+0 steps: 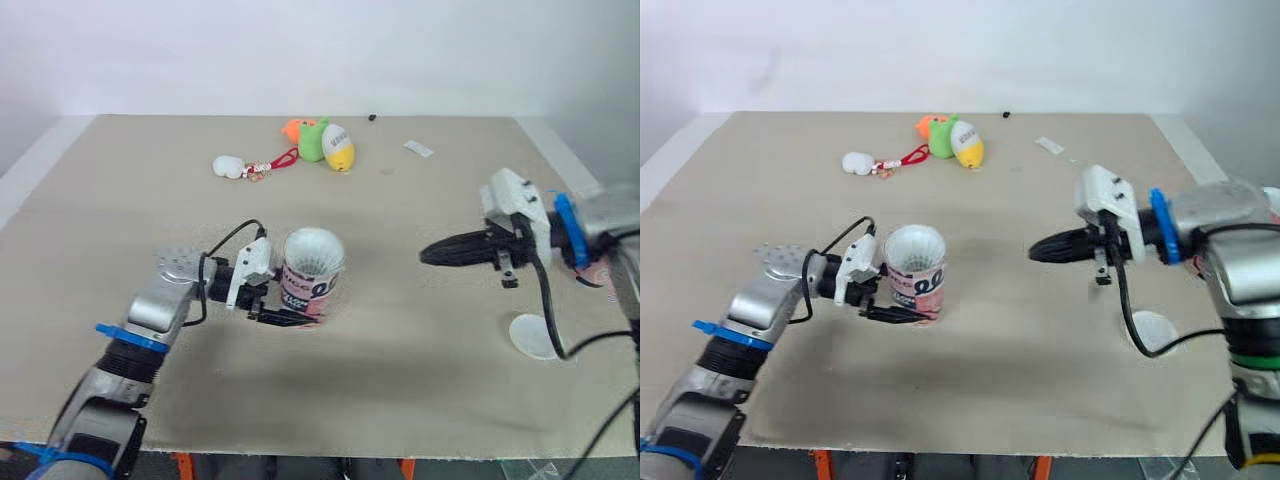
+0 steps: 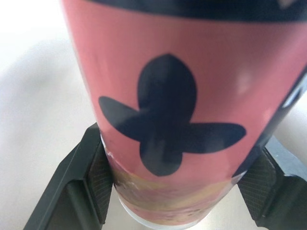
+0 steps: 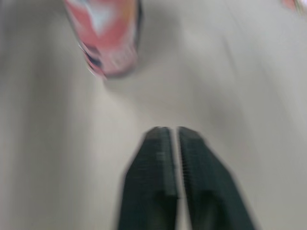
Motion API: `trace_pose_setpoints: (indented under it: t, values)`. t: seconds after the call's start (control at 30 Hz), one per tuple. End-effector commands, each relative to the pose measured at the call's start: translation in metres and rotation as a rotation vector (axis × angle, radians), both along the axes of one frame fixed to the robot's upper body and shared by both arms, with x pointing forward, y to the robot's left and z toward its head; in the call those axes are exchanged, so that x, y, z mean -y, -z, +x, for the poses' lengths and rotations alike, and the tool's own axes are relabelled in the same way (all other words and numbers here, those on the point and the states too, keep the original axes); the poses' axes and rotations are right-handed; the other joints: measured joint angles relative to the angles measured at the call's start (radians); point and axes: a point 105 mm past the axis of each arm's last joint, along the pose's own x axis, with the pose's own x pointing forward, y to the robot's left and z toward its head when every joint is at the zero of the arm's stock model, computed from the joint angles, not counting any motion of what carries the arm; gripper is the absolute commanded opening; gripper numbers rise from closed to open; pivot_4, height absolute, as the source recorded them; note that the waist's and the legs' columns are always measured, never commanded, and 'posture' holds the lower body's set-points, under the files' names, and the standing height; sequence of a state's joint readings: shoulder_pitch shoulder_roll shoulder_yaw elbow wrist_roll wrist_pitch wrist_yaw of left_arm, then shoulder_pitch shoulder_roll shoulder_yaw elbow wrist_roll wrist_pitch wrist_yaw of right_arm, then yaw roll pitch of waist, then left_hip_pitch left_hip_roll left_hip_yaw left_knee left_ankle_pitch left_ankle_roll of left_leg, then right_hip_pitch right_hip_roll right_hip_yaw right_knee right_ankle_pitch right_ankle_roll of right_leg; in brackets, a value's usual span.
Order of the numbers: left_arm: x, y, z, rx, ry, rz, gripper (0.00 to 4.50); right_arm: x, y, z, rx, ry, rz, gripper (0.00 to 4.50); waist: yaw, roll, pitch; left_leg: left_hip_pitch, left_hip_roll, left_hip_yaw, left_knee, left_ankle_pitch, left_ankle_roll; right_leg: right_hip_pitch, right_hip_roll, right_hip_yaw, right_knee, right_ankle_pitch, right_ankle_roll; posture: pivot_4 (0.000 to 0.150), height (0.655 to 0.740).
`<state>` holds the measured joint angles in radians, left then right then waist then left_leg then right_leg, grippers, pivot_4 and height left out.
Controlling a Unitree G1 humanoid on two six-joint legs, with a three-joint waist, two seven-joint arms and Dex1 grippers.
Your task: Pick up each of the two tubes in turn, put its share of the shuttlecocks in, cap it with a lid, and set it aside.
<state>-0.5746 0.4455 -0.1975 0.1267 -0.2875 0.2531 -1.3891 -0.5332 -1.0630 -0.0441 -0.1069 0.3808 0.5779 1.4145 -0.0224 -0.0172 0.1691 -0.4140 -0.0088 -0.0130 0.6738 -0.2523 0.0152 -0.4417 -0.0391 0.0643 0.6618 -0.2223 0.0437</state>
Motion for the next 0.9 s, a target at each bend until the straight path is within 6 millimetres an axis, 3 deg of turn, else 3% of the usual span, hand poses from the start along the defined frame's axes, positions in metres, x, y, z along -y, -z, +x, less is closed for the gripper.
trace_pose_setpoints:
  t: [0.03, 0.17, 0.4, 0.53, 0.9]
  values:
    - [0.003, 0.005, 0.002, 0.012, 0.007, -0.007, 3.22, 0.024, -0.009, 0.0, 0.065, 0.077, -0.059, 2.39, -0.001, 0.0, 0.0, 0.001, 0.0, 0.0, 0.0, 0.0, 0.0, 0.0, 0.001, 0.0, 0.0, 0.0, 0.0, 0.15, 0.7323]
    - [0.006, 0.017, 0.003, 0.017, 0.021, 0.042, 3.22, 0.062, 0.003, 0.0, 0.027, 0.168, -0.149, 4.41, -0.001, 0.0, 0.003, 0.007, 0.0, 0.004, 0.0, 0.001, 0.0, 0.007, 0.003, 0.001, -0.001, -0.003, 0.005, 0.15, 0.7323]
    - [0.005, 0.028, 0.004, 0.013, 0.021, 0.094, 3.22, 0.119, 0.012, 0.008, -0.045, 0.325, -0.226, 4.47, -0.001, 0.0, 0.003, 0.011, 0.002, 0.009, 0.001, 0.002, -0.001, 0.009, 0.005, 0.007, -0.002, -0.001, 0.009, 0.15, 0.7323]
    - [0.003, 0.034, 0.004, -0.006, 0.01, 0.097, 3.22, 0.144, 0.032, 0.009, -0.133, 0.396, -0.283, 4.47, -0.001, 0.001, 0.002, 0.011, 0.002, 0.01, 0.001, 0.002, -0.001, 0.01, 0.006, 0.008, -0.002, 0.002, 0.004, 0.15, 0.7323]
    - [0.0, 0.043, 0.005, -0.01, -0.028, 0.093, 3.22, 0.154, 0.073, 0.006, -0.294, 0.399, -0.346, 4.47, -0.001, 0.001, 0.002, 0.017, 0.003, 0.01, 0.0, 0.002, -0.001, 0.017, 0.008, 0.009, -0.006, 0.004, 0.004, 0.15, 0.7323]
